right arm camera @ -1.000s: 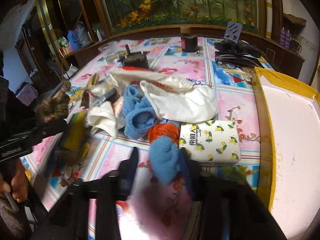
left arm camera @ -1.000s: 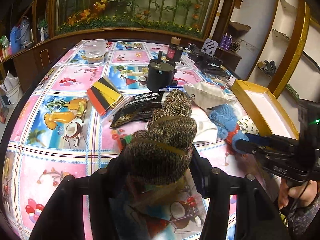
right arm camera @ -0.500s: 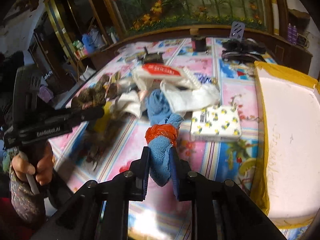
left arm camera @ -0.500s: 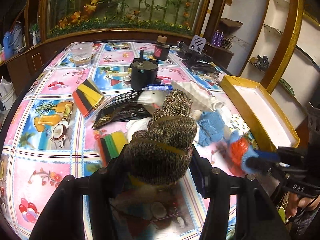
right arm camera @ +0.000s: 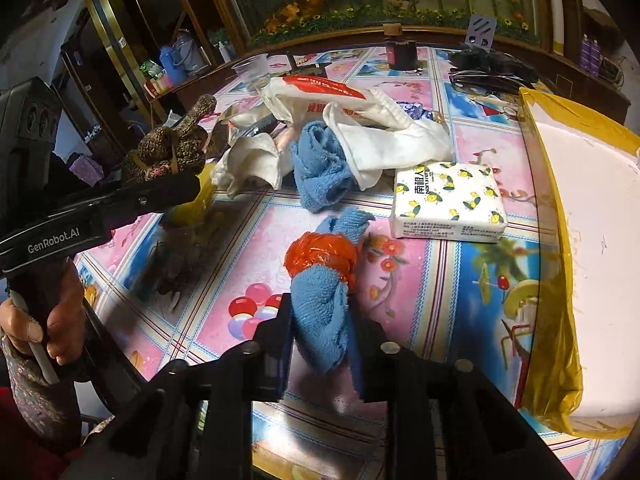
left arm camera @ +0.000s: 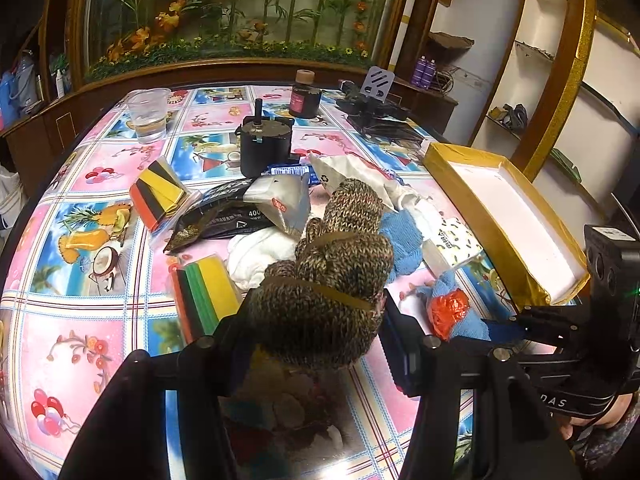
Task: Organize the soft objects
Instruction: 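Lift the glove and towel and carry both toward the yellow-rimmed box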
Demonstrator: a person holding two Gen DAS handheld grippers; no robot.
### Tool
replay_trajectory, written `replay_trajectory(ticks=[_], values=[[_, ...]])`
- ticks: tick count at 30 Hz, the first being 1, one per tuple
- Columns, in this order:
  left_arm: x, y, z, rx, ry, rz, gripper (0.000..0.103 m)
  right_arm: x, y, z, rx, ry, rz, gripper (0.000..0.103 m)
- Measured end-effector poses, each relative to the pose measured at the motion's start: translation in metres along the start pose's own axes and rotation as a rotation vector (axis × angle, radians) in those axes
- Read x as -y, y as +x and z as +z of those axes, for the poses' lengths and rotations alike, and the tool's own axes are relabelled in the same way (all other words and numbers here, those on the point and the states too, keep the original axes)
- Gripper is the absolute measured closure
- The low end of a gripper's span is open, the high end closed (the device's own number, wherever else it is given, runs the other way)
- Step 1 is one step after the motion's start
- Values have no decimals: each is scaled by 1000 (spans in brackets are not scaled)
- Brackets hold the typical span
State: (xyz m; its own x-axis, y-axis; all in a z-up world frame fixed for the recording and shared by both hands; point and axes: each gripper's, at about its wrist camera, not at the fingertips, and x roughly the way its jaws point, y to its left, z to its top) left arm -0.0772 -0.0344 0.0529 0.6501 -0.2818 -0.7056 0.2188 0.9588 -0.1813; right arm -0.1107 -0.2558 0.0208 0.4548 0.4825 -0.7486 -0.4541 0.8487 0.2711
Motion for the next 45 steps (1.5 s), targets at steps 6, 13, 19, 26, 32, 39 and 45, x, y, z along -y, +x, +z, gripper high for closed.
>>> replay_trajectory(ticks=[6, 13, 19, 26, 32, 39, 45], values=[[5, -2, -2, 16, -2, -12, 48, 1, -25, 6, 100, 7, -2, 79], [19, -1, -1, 26, 17, 12, 48, 12, -31, 4, 123, 44, 12, 79], [42, -5, 1, 103, 72, 137, 48, 16, -42, 3, 173, 47, 27, 79], [56, -4, 1, 149, 120, 223, 48, 19, -44, 2, 186, 53, 39, 78], [60, -4, -2, 166, 146, 263, 48, 20, -44, 1, 187, 54, 44, 79], [61, -4, -3, 182, 154, 288, 48, 17, -43, 2, 191, 50, 48, 78], [61, -6, -3, 195, 159, 304, 48, 15, -45, 1, 197, 46, 51, 78]])
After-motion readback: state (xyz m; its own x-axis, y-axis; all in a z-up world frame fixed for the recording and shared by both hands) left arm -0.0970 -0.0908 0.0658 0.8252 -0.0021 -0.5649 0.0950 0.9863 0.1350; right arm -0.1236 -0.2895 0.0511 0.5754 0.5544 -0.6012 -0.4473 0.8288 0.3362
